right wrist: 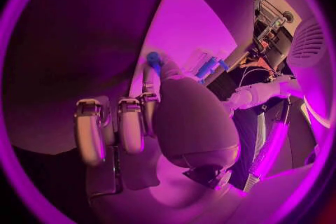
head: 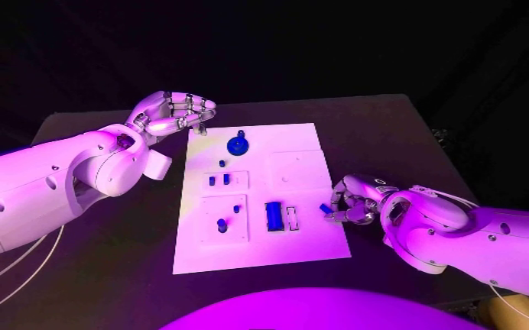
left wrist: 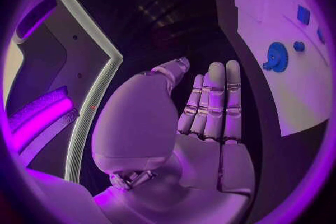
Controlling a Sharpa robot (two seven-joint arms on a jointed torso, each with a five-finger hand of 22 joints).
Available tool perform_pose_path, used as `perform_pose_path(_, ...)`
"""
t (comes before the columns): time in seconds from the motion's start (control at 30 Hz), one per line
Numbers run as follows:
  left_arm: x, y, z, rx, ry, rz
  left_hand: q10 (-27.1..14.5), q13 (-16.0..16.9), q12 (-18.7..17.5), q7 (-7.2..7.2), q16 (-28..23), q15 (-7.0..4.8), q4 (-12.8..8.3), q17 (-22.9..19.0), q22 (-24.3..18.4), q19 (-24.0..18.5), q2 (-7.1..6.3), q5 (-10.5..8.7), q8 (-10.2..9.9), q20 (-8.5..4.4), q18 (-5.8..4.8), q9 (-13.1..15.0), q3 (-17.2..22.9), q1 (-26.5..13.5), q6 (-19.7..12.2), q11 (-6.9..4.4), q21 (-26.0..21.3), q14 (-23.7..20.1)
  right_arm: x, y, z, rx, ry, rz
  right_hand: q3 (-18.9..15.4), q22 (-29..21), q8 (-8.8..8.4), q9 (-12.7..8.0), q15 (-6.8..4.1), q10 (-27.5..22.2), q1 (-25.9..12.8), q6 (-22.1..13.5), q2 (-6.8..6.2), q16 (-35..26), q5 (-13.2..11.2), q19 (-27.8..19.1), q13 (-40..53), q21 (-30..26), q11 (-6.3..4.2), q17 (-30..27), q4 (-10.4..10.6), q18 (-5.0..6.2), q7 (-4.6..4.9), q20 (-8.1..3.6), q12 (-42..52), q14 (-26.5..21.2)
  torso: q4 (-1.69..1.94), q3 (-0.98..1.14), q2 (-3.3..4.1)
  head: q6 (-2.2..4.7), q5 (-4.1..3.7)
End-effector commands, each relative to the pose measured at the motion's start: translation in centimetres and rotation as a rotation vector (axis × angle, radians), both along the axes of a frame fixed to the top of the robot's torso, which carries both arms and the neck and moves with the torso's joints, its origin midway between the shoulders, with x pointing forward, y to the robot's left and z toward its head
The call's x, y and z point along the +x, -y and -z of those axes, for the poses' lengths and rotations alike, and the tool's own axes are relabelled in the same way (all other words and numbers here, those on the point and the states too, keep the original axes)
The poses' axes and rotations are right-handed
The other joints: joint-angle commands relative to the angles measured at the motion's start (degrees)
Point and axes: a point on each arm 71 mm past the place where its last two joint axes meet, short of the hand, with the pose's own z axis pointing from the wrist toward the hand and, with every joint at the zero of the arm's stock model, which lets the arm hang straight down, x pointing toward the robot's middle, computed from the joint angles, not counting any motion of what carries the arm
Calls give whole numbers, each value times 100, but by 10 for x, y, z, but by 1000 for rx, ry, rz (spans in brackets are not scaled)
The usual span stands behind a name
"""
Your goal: Assemble the parts on the task board
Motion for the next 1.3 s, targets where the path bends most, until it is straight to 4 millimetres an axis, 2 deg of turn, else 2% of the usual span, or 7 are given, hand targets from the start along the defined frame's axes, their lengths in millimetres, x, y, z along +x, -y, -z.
perform_pose_path(0.03,-1,2,-1,-8,7,19,-31,4,28,58,25,9,-3,-9,-7,30,-35,4,24,9,78,5,-32,12,-36,-13,-34,-43,-4,1,10,-48,-40,2,390,1485,-142,-39,-36,153,619,8,264,-5,356,572,662,16,-37,997,32,-22,-40,-33,-19,478,4,0,-1,-6,6)
perform_pose_path(0.1,-1,2,-1,-8,6,20,-37,2,31,59,27,9,-3,-11,-8,31,-32,4,25,8,78,5,-31,20,-40,-12,-36,-44,-4,0,9,-48,-40,3,951,1485,-112,17,-25,152,559,-1,-34,-8,850,572,660,15,-41,997,103,-22,-15,-18,-34,478,4,-1,-1,-3,11)
perform_pose_path(0.23,-1,2,-1,-8,5,20,-37,2,31,59,27,9,-3,-11,-8,31,-32,4,25,8,78,5,-31,20,-40,-12,-36,-44,-5,-1,9,-45,-41,9,2628,1486,96,306,-22,169,-54,-114,-681,-10,966,574,665,21,-23,1003,-133,-23,14,-5,-50,479,2,0,-3,-4,18)
perform_pose_path(0.33,-1,2,-1,-7,5,20,-37,2,31,59,27,9,-3,-11,-8,31,-32,4,25,8,78,5,-31,20,-40,-12,-36,-44,-6,-1,8,-40,-45,18,2959,1485,147,384,-13,174,-287,-154,-778,-12,961,572,667,17,-10,1002,-311,-23,3,-8,-52,479,2,-2,-4,-8,48)
perform_pose_path(0.67,-2,2,-1,-7,4,20,-46,-1,39,60,30,7,-13,-18,-8,33,-7,9,32,5,79,7,-11,61,-39,-12,-37,-51,-9,-8,-3,31,-69,42,3440,1494,226,517,-5,183,-802,-200,-825,-10,1237,583,675,48,0,1012,-668,-29,13,-5,-53,482,1,-1,0,-9,99)
perform_pose_path(0.93,-2,3,-1,-6,3,20,-48,-3,42,60,31,6,-18,-21,-7,34,1,9,35,4,79,7,-2,78,-39,-11,-37,-54,-10,-28,-16,167,-122,58,3495,1493,228,539,-2,187,-1055,-206,-850,-8,1260,582,681,44,3,1016,-708,-28,12,-3,-47,483,-2,-7,-4,-19,88)
perform_pose_path(1.3,-2,4,-1,-8,0,26,-50,-4,43,61,31,6,-21,-22,-6,34,4,9,36,3,79,7,2,85,-40,-11,-36,-55,-6,-53,-12,272,-203,89,3354,1482,173,511,5,189,-1459,-174,-885,-13,1158,568,691,5,10,1008,-642,-20,17,3,-40,481,3,-7,2,-34,91)
